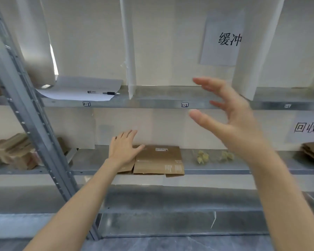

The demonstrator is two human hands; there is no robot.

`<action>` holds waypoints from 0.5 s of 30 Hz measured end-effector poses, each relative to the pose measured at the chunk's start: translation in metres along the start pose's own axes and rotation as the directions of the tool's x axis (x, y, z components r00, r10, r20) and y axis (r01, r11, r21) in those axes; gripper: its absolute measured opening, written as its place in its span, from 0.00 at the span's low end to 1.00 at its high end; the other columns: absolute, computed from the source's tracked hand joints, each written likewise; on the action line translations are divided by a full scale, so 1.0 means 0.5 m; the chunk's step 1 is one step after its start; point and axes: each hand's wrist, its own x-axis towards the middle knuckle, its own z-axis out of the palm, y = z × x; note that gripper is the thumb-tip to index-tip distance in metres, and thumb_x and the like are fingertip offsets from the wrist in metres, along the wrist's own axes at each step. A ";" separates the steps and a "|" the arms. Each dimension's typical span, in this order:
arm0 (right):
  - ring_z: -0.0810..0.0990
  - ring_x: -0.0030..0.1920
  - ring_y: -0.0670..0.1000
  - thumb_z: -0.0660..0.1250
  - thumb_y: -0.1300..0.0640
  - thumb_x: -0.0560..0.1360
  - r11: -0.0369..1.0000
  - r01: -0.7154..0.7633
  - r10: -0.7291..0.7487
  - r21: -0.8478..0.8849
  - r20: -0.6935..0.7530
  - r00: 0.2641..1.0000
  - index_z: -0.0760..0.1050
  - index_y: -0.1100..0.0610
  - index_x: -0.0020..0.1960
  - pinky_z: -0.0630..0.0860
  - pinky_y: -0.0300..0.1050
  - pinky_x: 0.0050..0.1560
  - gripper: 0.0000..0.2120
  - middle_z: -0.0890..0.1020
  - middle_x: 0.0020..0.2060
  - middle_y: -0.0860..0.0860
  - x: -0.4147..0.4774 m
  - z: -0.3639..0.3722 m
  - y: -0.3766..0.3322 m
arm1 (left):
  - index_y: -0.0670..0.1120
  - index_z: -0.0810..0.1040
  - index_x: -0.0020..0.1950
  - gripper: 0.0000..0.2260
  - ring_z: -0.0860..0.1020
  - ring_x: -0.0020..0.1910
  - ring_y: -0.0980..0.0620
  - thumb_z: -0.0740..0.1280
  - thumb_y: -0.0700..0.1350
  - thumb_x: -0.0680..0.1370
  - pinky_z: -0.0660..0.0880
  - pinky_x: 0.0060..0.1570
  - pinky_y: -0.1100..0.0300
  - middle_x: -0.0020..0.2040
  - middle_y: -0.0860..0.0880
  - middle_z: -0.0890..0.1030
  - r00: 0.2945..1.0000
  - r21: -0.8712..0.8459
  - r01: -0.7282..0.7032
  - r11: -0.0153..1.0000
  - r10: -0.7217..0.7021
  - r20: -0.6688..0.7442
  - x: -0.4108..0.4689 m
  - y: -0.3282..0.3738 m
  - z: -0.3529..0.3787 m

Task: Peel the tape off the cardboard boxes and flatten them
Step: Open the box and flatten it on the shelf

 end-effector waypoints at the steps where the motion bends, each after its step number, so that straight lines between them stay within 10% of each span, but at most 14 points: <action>1: 0.69 0.66 0.36 0.71 0.52 0.76 0.999 -0.012 0.012 0.038 -0.005 1.000 0.70 0.44 0.68 0.67 0.43 0.68 0.22 0.74 0.64 0.37 -0.018 0.077 -0.021 | 0.53 0.61 0.78 0.31 0.63 0.75 0.50 0.59 0.65 0.79 0.60 0.69 0.50 0.78 0.51 0.63 1.000 -0.004 0.009 1.000 -0.009 0.019 0.000 -0.005 0.014; 7: 0.68 0.68 0.44 0.69 0.50 0.76 0.914 -0.380 0.403 -0.139 0.216 0.889 0.71 0.47 0.68 0.65 0.46 0.69 0.21 0.73 0.66 0.46 -0.022 0.310 0.335 | 0.53 0.63 0.77 0.30 0.62 0.75 0.50 0.60 0.65 0.78 0.59 0.69 0.51 0.77 0.53 0.65 0.991 -0.015 0.062 0.998 -0.059 0.124 0.001 -0.051 0.125; 15: 0.55 0.77 0.55 0.64 0.41 0.77 0.656 -0.492 0.718 -0.572 0.274 0.639 0.60 0.47 0.77 0.61 0.56 0.73 0.31 0.57 0.78 0.52 -0.084 0.495 0.614 | 0.54 0.63 0.78 0.30 0.61 0.75 0.48 0.60 0.64 0.78 0.60 0.69 0.50 0.78 0.51 0.63 0.936 -0.055 0.173 0.983 -0.147 0.320 0.059 -0.135 0.306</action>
